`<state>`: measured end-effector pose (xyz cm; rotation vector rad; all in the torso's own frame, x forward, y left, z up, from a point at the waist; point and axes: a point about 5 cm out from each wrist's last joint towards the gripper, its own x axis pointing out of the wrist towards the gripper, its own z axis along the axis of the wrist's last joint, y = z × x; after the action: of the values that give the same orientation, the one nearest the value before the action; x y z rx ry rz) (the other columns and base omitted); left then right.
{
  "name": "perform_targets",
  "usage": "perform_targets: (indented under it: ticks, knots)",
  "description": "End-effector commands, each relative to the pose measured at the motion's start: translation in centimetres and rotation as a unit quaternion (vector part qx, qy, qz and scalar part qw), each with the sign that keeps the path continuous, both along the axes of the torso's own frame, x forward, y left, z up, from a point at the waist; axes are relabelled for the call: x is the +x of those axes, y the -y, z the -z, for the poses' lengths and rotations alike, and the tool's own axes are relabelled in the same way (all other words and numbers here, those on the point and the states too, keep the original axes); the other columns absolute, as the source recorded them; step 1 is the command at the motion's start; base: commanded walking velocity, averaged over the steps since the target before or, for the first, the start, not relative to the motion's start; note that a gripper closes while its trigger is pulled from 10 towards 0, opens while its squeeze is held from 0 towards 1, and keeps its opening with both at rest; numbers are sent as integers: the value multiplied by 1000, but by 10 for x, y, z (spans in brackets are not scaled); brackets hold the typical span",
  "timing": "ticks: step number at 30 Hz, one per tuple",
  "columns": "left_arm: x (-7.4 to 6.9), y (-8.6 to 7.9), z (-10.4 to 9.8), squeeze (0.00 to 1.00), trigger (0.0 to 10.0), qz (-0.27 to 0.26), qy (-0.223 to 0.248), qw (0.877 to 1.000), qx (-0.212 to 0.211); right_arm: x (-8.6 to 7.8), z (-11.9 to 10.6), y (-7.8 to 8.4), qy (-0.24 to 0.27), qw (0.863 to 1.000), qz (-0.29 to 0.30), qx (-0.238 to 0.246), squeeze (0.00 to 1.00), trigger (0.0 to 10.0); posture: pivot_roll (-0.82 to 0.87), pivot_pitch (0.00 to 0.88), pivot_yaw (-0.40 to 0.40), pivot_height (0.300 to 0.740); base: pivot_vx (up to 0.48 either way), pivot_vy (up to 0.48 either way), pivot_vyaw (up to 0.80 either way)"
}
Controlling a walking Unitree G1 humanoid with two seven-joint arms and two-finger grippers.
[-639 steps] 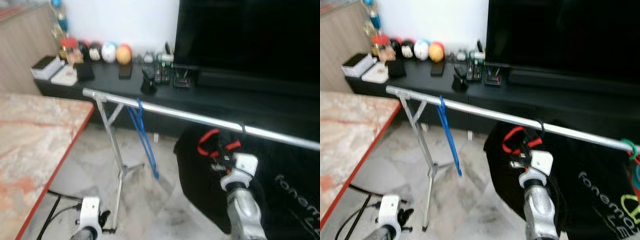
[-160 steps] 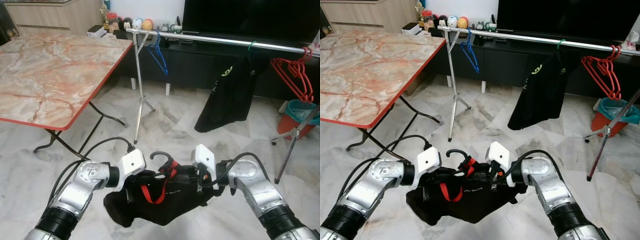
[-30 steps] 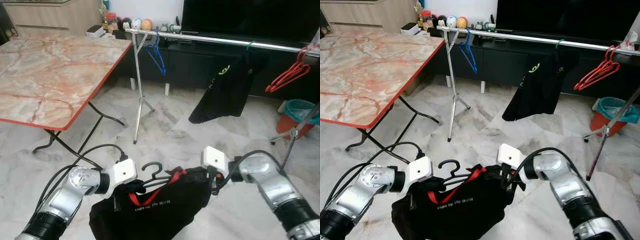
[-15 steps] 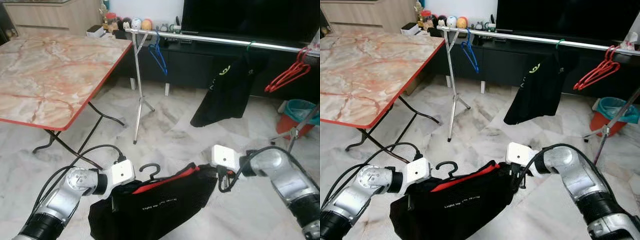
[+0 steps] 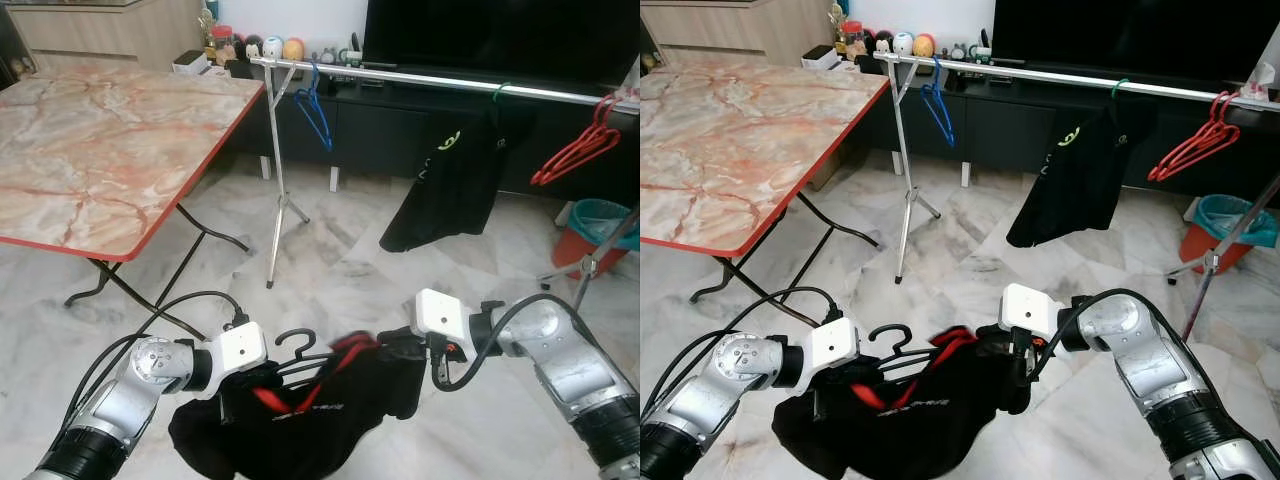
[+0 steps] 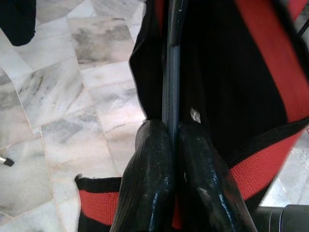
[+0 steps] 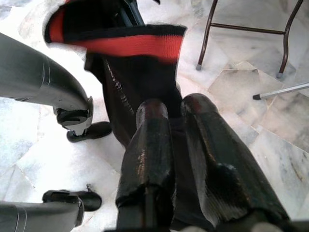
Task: Hang hanger
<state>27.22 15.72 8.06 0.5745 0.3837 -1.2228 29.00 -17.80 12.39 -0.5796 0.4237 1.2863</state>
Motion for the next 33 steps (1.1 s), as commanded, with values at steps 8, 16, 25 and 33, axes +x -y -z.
perform_targets:
  ticks: [8, 16, 25, 33]
  knots:
    - [7, -2, -7, 0, 10000, -7, 19, 1000, -7, -2, -5, 7, 6, 999, -10, -32, 1000, 10000, 81, 0, -15, 740, 0, 0, 0]
    - [7, -2, -9, 0, 10000, -5, 19, 1000, -9, -1, 20, 26, 4, 994, 19, -105, 0, 10000, 83, 0, -16, 740, 0, 0, 0]
    - [7, 1, -11, 0, 10000, 1, 18, 1000, -17, 8, 40, 23, 16, 993, 62, -96, 0, 10000, 91, 0, -16, 740, 0, 0, 0]
    - [5, 0, -11, 0, 10000, 6, 12, 1000, -16, 15, 51, 34, 44, 985, 116, -122, 0, 10000, 92, 0, -16, 740, 0, 0, 0]
